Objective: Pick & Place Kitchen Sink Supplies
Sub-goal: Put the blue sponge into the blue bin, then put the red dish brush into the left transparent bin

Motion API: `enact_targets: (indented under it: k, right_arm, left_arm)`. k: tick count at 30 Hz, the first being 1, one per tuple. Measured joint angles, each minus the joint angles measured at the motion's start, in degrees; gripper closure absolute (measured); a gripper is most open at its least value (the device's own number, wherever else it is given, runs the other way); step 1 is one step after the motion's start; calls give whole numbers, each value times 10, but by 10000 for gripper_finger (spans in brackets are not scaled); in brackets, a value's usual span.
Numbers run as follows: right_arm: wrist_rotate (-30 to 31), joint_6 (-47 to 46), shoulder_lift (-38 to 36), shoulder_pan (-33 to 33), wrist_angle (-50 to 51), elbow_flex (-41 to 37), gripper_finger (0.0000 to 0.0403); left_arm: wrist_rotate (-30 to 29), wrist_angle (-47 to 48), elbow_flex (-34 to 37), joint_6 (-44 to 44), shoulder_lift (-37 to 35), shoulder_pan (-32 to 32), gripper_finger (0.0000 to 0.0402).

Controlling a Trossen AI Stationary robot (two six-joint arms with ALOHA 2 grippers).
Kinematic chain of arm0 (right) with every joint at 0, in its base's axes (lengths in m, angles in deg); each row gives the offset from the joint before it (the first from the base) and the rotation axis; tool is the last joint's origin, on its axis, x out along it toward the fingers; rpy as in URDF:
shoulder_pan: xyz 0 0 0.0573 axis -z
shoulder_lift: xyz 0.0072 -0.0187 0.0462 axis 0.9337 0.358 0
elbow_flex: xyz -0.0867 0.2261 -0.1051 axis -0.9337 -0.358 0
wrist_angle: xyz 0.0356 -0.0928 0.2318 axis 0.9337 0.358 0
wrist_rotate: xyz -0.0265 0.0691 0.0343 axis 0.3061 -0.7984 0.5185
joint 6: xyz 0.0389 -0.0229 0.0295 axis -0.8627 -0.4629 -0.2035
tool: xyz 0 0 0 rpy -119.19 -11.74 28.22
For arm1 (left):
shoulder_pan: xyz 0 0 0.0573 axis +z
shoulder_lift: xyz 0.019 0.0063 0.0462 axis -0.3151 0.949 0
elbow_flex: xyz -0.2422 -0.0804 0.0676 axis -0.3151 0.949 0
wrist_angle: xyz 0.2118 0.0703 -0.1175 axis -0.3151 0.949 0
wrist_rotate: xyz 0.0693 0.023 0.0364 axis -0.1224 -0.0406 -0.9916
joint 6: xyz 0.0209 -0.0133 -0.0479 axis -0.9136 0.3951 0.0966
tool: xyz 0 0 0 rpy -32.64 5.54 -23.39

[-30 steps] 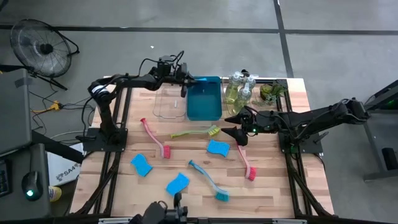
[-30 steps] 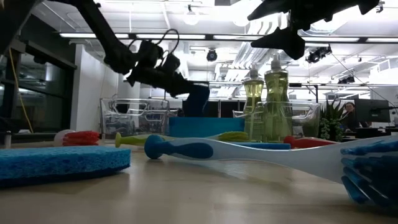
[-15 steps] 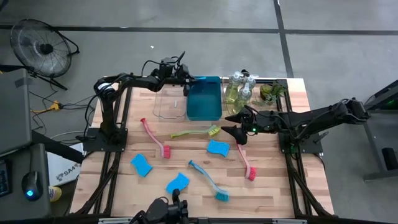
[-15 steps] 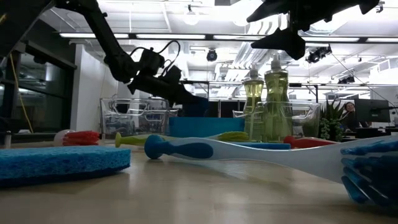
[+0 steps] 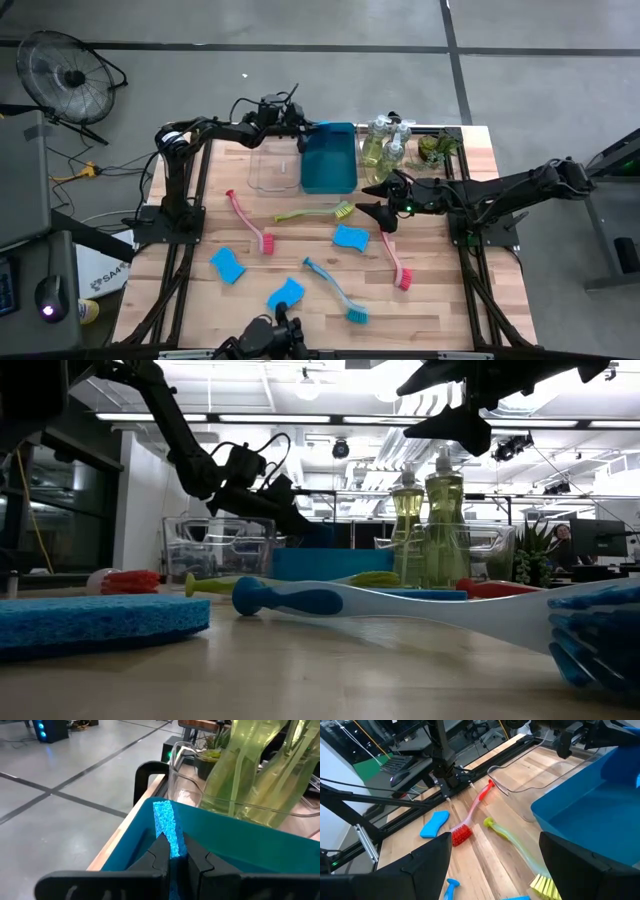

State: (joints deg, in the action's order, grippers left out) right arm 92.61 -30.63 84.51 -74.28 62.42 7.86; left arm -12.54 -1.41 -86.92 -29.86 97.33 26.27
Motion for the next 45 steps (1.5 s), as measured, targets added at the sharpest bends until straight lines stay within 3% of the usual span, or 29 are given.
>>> enact_targets:
  k: [23,34,45]
  right_arm:
    - [-2,-2,0,0,2,0,107]
    - [-2,-9,0,0,4,0,107]
    - [-3,-11,0,0,5,0,107]
  left_arm:
    - [20,-8,2,-14,2,0,384]
    - [33,-10,2,-11,2,0,287]
    - [51,-30,3,-1,1,0,273]
